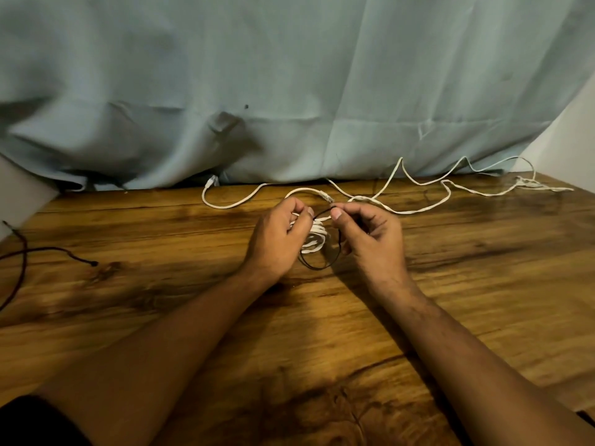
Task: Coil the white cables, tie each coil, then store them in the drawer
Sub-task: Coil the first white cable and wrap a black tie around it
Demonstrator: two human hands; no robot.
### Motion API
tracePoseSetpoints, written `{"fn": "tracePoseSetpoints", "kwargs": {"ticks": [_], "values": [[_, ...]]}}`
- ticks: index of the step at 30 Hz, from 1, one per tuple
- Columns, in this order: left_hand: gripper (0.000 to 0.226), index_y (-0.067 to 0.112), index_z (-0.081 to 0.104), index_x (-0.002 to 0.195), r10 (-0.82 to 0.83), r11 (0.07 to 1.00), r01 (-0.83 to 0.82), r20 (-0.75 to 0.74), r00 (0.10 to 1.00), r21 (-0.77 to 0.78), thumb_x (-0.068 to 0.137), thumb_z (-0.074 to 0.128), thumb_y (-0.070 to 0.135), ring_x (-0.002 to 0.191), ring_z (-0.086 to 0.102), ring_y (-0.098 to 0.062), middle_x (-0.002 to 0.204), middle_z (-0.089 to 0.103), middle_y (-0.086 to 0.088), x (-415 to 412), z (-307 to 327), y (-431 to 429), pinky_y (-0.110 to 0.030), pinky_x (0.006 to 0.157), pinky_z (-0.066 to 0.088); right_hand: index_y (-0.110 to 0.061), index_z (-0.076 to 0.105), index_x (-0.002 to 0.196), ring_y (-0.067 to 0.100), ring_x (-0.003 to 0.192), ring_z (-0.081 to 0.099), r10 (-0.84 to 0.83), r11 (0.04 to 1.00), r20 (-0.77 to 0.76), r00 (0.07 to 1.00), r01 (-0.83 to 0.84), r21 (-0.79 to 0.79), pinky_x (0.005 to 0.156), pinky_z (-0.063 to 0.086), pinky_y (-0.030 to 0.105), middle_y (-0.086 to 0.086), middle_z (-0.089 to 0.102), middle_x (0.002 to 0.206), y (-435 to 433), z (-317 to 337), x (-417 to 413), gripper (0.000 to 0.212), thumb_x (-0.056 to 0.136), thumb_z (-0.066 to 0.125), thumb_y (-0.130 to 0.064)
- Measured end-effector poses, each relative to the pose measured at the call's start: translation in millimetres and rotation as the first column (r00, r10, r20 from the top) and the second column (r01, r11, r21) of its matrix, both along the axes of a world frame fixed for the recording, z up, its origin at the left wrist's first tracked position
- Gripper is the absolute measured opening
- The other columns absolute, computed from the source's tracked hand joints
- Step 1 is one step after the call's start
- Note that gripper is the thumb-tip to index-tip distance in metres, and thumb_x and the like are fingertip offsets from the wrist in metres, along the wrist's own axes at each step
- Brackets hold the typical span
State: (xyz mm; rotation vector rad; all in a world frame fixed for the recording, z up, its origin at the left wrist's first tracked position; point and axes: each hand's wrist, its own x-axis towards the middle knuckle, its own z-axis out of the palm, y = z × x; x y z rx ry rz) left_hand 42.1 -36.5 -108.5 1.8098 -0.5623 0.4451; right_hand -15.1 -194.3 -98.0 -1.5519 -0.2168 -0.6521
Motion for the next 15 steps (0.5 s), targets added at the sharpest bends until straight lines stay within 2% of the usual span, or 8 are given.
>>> {"fn": "tracePoseSetpoints", "kwargs": {"ticks": [2,6,10,13,15], "values": [[0.017,0.026,0.060,0.087,-0.009,1.000,0.009,-0.002,1.000,-0.005,0.098,0.053,0.037,0.051,0.040,-0.003,0.056,0.053,0.018,-0.2,-0.4,0.1,-0.029,0.054,0.029,-0.013,0.078,0.103,0.021,0.063,0.055,0.018,1.000,0.015,1.000,-0.018,-0.010,0.049,0.046,0.030,0.008,0.071,0.077,0.7,-0.1,-1.1,0.011,0.096,0.072,-0.010],[0.018,0.026,0.059,0.086,-0.027,1.000,0.027,0.003,1.000,-0.009,0.099,0.053,0.036,0.049,0.038,-0.003,0.055,0.052,0.018,-1.1,-0.9,-0.4,-0.029,0.053,0.028,-0.014,0.078,0.103,0.021,0.065,0.058,0.019,1.000,0.035,0.999,-0.019,-0.016,0.053,0.048,0.031,0.013,0.074,0.080,-0.7,-0.2,-1.2,0.011,0.095,0.072,-0.009],[0.019,0.025,0.059,0.086,-0.023,1.000,0.023,0.009,1.000,-0.002,0.097,0.052,0.039,0.051,0.040,-0.005,0.056,0.052,0.017,-0.8,0.0,-0.7,-0.030,0.054,0.030,-0.009,0.078,0.105,0.010,0.076,0.068,0.046,0.995,0.022,0.999,-0.044,-0.084,0.062,0.051,0.021,0.003,0.078,0.090,-0.5,-0.4,-0.2,0.012,0.095,0.073,-0.008],[0.017,0.027,0.059,0.085,-0.050,0.999,0.050,-0.001,0.999,0.005,0.096,0.053,0.038,0.050,0.041,-0.002,0.056,0.053,0.018,-3.7,1.0,-2.6,-0.029,0.054,0.028,-0.007,0.079,0.104,0.008,0.072,0.066,0.079,0.993,-0.014,0.997,-0.080,-0.092,0.060,0.050,0.019,0.005,0.078,0.089,0.9,-1.3,-0.1,0.012,0.093,0.074,-0.006],[0.016,0.027,0.059,0.085,-0.090,0.996,0.090,-0.010,0.996,0.002,0.096,0.053,0.036,0.050,0.040,-0.002,0.055,0.053,0.018,-6.8,1.9,-4.5,-0.029,0.054,0.029,-0.003,0.076,0.103,0.013,0.069,0.062,0.095,0.995,-0.021,0.995,-0.096,-0.034,0.055,0.049,0.020,0.010,0.076,0.088,0.8,0.1,-1.9,0.011,0.091,0.074,-0.002]]}}
